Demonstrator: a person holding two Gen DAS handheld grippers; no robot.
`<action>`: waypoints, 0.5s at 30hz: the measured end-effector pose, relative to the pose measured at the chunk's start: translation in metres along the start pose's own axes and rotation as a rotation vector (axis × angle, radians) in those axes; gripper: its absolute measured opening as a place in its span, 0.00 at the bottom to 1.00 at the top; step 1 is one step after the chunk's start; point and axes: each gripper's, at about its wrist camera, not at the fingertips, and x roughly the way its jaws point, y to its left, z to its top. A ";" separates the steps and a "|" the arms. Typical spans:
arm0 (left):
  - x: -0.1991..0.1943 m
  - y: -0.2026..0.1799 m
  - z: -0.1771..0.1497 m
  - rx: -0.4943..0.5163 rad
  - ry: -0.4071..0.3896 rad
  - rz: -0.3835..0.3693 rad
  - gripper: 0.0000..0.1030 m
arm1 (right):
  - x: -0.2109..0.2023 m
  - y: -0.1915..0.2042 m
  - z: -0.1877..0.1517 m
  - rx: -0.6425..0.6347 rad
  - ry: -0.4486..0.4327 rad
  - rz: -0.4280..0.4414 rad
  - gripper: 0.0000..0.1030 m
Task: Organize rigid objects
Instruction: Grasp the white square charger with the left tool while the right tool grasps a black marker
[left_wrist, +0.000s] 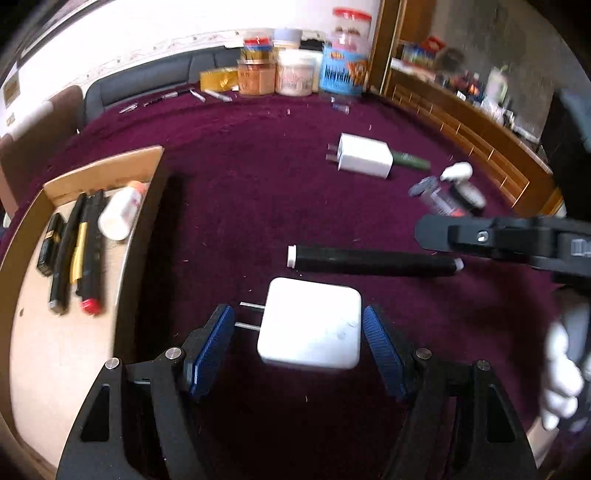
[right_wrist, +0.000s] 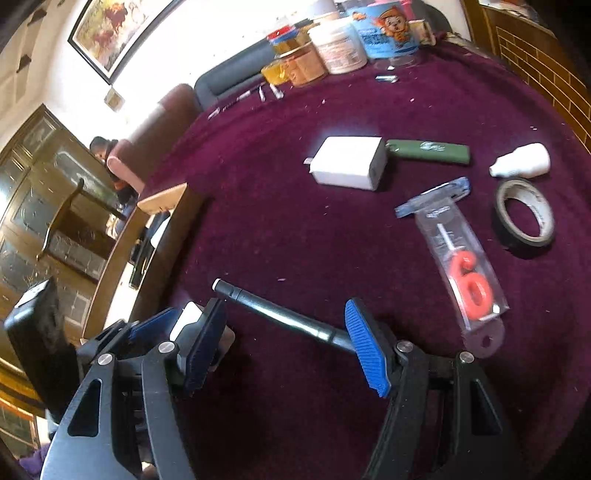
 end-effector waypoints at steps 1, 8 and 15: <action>0.001 0.001 0.001 -0.002 -0.004 0.000 0.60 | 0.002 0.000 0.000 -0.003 0.007 0.002 0.65; -0.015 0.022 -0.006 -0.090 -0.011 -0.142 0.60 | 0.017 0.013 -0.010 -0.178 0.049 -0.129 0.65; -0.045 0.035 -0.010 -0.148 -0.055 -0.217 0.60 | 0.039 0.044 -0.019 -0.421 0.081 -0.265 0.42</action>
